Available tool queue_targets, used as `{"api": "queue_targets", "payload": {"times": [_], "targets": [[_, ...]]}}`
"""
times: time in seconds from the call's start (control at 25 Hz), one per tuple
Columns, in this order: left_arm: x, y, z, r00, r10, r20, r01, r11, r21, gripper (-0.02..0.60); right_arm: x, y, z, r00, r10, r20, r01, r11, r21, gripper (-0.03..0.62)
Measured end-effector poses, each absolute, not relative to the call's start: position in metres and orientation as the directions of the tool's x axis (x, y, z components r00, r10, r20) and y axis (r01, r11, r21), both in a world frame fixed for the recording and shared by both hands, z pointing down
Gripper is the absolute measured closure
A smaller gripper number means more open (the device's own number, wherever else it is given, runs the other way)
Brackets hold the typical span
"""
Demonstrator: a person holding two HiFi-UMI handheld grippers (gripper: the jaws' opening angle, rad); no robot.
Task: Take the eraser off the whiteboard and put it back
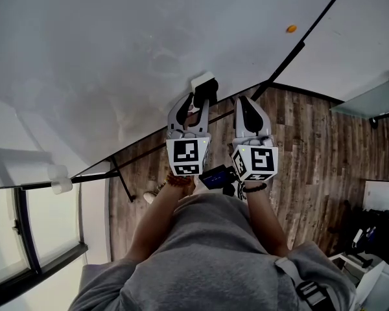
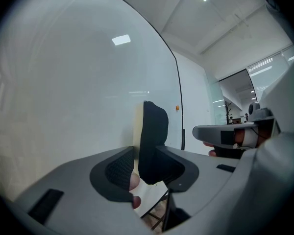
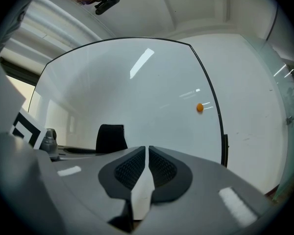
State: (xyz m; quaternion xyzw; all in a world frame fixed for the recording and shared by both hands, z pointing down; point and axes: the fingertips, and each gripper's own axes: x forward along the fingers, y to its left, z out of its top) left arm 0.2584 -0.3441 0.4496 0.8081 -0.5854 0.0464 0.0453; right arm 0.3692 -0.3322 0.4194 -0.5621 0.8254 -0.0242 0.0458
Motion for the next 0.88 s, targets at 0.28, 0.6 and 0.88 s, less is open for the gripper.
{"api": "queue_targets", "payload": {"times": [0.28,0.6,0.88], "targets": [[0.255,-0.339,0.438,0.309,-0.946,0.102,-0.951,-0.307,0.031,0.448,0.361,-0.337,0.413,-0.389,-0.920,-0.049,-0.916,0.391,-0.084,0.560],[0.239,-0.332,0.438,0.291,-0.951,0.108,-0.957,-0.290,0.029,0.448,0.342,-0.337,0.408,-0.425,-0.904,-0.046,-0.900,0.428,-0.079,0.560],[0.224,-0.313,0.421,0.295,-0.951,0.092,-0.955,-0.294,0.022,0.448,0.325,-0.325,0.399,-0.435,-0.899,-0.050,-0.896,0.438,-0.073,0.560]]}}
